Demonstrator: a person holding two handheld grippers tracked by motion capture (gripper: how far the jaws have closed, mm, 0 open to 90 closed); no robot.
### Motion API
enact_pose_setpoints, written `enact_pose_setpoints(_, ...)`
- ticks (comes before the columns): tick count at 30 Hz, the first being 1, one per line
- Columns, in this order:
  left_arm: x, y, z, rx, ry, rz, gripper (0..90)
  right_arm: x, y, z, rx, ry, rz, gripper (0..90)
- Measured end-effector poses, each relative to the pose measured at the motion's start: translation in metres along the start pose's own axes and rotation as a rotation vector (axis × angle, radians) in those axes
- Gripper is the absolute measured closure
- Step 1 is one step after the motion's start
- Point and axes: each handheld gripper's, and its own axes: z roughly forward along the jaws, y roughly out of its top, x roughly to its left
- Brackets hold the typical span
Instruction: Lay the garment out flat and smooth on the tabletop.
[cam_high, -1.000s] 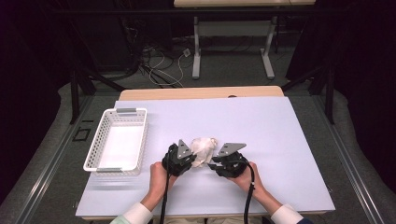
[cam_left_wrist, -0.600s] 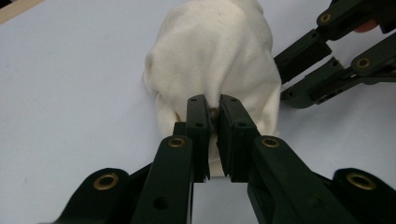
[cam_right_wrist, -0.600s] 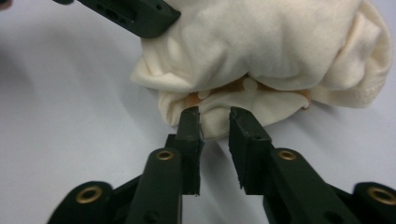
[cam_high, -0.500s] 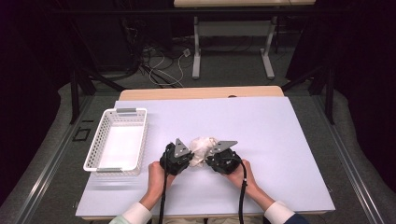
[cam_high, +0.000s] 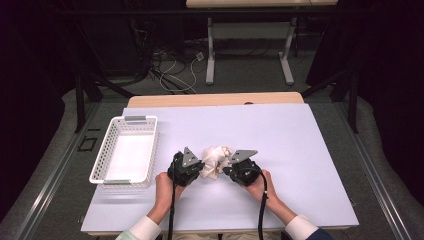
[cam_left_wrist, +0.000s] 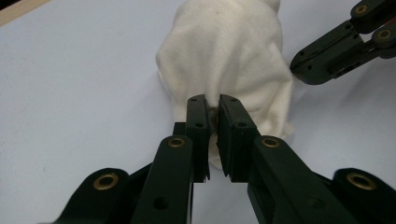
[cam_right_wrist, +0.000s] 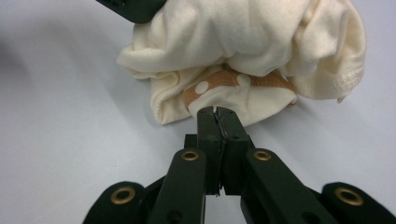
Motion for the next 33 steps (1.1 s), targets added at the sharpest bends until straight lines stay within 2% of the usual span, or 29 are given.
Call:
enact_pose_setpoints(5,0.003,-0.001,-0.002,0.002,0.009,0.007,82.7,0.000,0.001,-0.004,-0.003,-0.005,0.004,89.3)
enact_pose_setpoints(10,0.007,-0.003,-0.003,0.005,0.015,-0.016,82.8,-0.004,0.000,-0.008,-0.005,-0.013,0.002,89.3)
enact_pose_setpoints(14,0.010,-0.004,-0.003,0.008,0.026,-0.016,83.0,-0.007,-0.001,-0.011,-0.005,-0.017,0.004,89.3)
enact_pose_setpoints(19,0.011,-0.006,-0.002,0.014,0.016,-0.035,82.0,-0.010,-0.001,-0.016,-0.004,-0.016,0.007,89.3)
enact_pose_setpoints(22,0.008,-0.004,-0.004,0.016,0.004,-0.016,74.4,-0.010,-0.002,-0.017,-0.007,-0.020,0.009,89.3)
enact_pose_setpoints(27,-0.002,-0.002,-0.008,0.019,-0.029,-0.002,52.1,-0.009,-0.002,-0.017,-0.014,-0.015,-0.001,89.2)
enact_pose_setpoints(31,-0.009,0.002,-0.008,-0.004,-0.052,0.017,44.3,-0.008,-0.001,-0.018,-0.013,-0.014,0.000,89.3)
enact_pose_setpoints(32,-0.010,0.002,-0.008,-0.003,-0.065,0.024,44.2,-0.008,-0.001,-0.018,-0.012,-0.016,-0.004,89.3)
enact_pose_setpoints(33,-0.011,0.003,-0.006,-0.005,-0.058,0.033,45.1,-0.007,-0.001,-0.018,-0.014,-0.016,-0.003,89.3)
